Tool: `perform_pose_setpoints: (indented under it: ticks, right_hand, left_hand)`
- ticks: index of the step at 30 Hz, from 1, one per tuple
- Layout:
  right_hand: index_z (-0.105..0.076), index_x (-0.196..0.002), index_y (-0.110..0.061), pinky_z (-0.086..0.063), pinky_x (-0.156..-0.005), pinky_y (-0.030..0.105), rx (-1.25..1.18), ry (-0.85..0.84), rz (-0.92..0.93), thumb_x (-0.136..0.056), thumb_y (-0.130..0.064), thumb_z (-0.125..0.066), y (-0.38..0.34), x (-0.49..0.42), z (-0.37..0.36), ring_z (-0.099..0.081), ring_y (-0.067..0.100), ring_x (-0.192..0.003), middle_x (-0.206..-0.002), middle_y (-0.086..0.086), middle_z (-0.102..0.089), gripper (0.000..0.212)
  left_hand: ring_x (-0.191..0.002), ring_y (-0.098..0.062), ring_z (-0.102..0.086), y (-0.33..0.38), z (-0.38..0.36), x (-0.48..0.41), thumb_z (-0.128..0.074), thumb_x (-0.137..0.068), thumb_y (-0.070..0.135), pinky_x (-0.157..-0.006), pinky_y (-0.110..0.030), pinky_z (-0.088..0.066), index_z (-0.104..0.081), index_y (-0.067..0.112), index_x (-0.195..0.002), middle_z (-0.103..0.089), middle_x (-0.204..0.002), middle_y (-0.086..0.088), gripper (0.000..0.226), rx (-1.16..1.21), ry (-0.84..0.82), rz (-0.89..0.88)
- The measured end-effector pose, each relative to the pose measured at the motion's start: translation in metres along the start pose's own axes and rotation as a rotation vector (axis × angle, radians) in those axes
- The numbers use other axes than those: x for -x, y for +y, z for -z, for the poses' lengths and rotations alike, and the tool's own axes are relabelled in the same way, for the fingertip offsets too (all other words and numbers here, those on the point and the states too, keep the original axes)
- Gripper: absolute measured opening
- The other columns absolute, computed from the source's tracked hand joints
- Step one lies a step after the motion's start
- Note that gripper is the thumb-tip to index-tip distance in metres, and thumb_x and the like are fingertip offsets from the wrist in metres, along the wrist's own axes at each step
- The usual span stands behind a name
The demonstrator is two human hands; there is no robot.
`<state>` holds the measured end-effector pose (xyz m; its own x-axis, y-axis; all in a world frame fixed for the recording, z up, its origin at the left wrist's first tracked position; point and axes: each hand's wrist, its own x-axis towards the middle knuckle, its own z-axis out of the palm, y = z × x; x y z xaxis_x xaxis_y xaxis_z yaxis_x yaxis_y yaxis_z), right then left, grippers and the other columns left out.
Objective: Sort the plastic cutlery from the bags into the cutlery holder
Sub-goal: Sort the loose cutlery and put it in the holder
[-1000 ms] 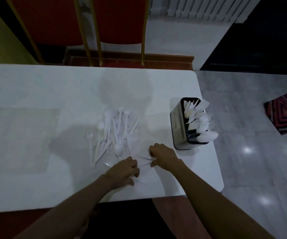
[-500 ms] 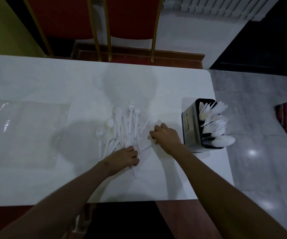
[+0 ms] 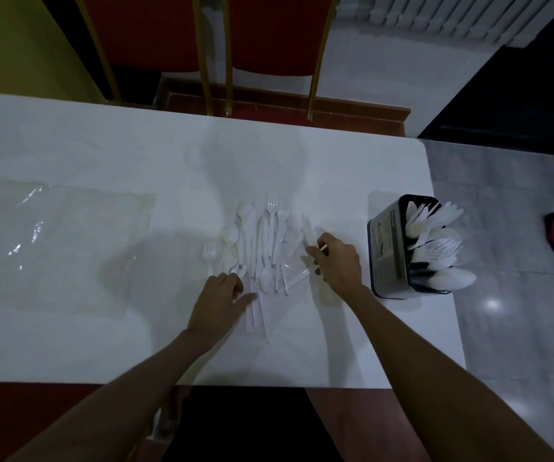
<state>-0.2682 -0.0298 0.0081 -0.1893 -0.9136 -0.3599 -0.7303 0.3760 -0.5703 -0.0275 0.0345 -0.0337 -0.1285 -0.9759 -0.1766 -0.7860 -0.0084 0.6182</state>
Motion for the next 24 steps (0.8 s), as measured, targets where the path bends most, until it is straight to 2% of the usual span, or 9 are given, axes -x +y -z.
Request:
perform_pose_setpoints:
  ticks: [3,8,10,13,16,18,19,22,24]
  right_hand:
    - [-0.056,-0.086,-0.002,-0.055,-0.045,0.028,-0.215,-0.125,-0.018,-0.087,-0.027,-0.069,-0.012,0.008,-0.014,-0.065,0.018,-0.052,-0.073,0.017,-0.069,0.029]
    - [-0.051,-0.096,-0.004,-0.046,-0.037,0.014,-0.090,-0.251,-0.018,-0.074,-0.035,-0.081,-0.024,0.019,-0.049,-0.062,0.018,-0.059,-0.083,0.009,-0.060,0.049]
    - [-0.053,-0.094,-0.005,-0.047,-0.037,0.015,-0.097,-0.250,-0.036,-0.074,-0.030,-0.082,-0.025,0.018,-0.055,-0.063,0.018,-0.058,-0.083,0.008,-0.060,0.043]
    - [-0.063,-0.080,0.000,-0.051,-0.043,0.016,-0.060,-0.200,-0.003,-0.082,-0.013,-0.072,-0.023,0.015,-0.054,-0.056,0.004,-0.039,-0.078,0.016,-0.070,0.015]
    - [-0.067,-0.077,0.010,-0.059,-0.056,0.032,-0.002,-0.153,-0.021,-0.081,-0.003,-0.064,-0.014,0.012,-0.045,-0.062,0.014,-0.047,-0.076,0.023,-0.071,0.013]
    - [-0.067,-0.081,0.011,-0.060,-0.060,0.035,0.018,-0.138,-0.025,-0.081,-0.004,-0.066,-0.011,0.013,-0.039,-0.069,0.026,-0.059,-0.077,0.022,-0.071,0.016]
    - [-0.066,-0.082,0.011,-0.059,-0.057,0.031,0.017,-0.138,-0.016,-0.081,-0.006,-0.067,-0.011,0.014,-0.037,-0.069,0.025,-0.061,-0.077,0.021,-0.071,0.017]
    - [-0.064,-0.079,0.007,-0.051,-0.042,0.016,-0.030,-0.224,0.038,-0.080,-0.016,-0.075,-0.019,0.023,-0.037,-0.059,0.003,-0.041,-0.071,0.013,-0.068,0.025]
    - [-0.058,-0.066,-0.003,-0.048,-0.038,0.017,0.045,-0.348,0.067,-0.074,-0.029,-0.082,-0.026,0.033,-0.047,-0.052,0.001,-0.032,-0.065,0.013,-0.065,0.035]
  left_hand:
    - [-0.075,-0.013,-0.045,0.010,-0.005,0.000,-0.071,-0.075,0.050,-0.063,-0.025,-0.037,-0.057,0.017,-0.076,-0.051,-0.073,0.005,0.037,-0.090,-0.056,0.101]
    - [-0.068,-0.015,-0.058,0.025,-0.001,-0.008,-0.070,-0.080,0.027,-0.063,-0.026,-0.047,-0.068,0.009,-0.073,-0.065,-0.072,-0.004,0.019,0.031,-0.035,0.301]
    - [-0.066,-0.013,-0.059,0.025,0.004,-0.008,-0.069,-0.080,0.023,-0.067,-0.029,-0.051,-0.067,0.013,-0.069,-0.068,-0.072,-0.005,0.016,0.085,-0.008,0.364]
    - [-0.066,-0.009,-0.059,0.016,0.010,-0.004,-0.070,-0.080,0.024,-0.067,-0.022,-0.045,-0.071,0.016,-0.074,-0.065,-0.069,0.004,0.010,0.144,-0.001,0.392]
    - [-0.066,-0.014,-0.066,0.006,0.015,-0.002,-0.070,-0.079,0.026,-0.072,-0.027,-0.053,-0.069,0.016,-0.074,-0.068,-0.066,0.006,0.011,0.233,-0.002,0.409]
    - [-0.062,-0.015,-0.067,0.002,0.019,0.000,-0.070,-0.079,0.024,-0.074,-0.034,-0.057,-0.066,0.014,-0.068,-0.068,-0.060,0.003,0.015,0.287,0.005,0.429]
    - [-0.061,-0.016,-0.068,0.000,0.021,0.001,-0.070,-0.078,0.022,-0.074,-0.036,-0.058,-0.065,0.012,-0.068,-0.068,-0.059,0.002,0.016,0.322,0.011,0.441]
    - [-0.059,-0.012,-0.068,-0.002,0.024,0.003,-0.073,-0.078,0.015,-0.069,-0.033,-0.060,-0.065,0.011,-0.075,-0.068,-0.062,0.001,0.009,0.404,0.029,0.440]
    - [-0.058,-0.007,-0.066,-0.002,0.026,0.005,-0.074,-0.078,0.014,-0.064,-0.026,-0.059,-0.064,0.015,-0.080,-0.067,-0.065,0.004,0.010,0.410,0.040,0.418]
